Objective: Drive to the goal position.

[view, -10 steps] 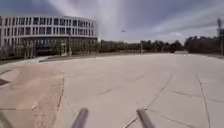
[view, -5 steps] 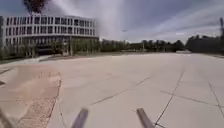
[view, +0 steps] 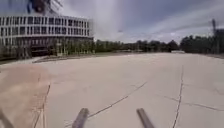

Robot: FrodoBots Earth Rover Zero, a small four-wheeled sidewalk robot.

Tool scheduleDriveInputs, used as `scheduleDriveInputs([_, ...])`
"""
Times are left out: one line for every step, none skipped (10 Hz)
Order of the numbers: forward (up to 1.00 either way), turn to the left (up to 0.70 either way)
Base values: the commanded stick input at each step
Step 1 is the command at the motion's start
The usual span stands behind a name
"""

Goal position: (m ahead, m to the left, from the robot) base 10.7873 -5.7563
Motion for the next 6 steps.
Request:
scheduleDriveInputs([0.50,0.00])
scheduleDriveInputs([0.50,0.00])
scheduleDriveInputs([0.50,0.00])
scheduleDriveInputs([0.50,0.00])
scheduleDriveInputs([0.39,0.00])
scheduleDriveInputs([0.00,0.00])
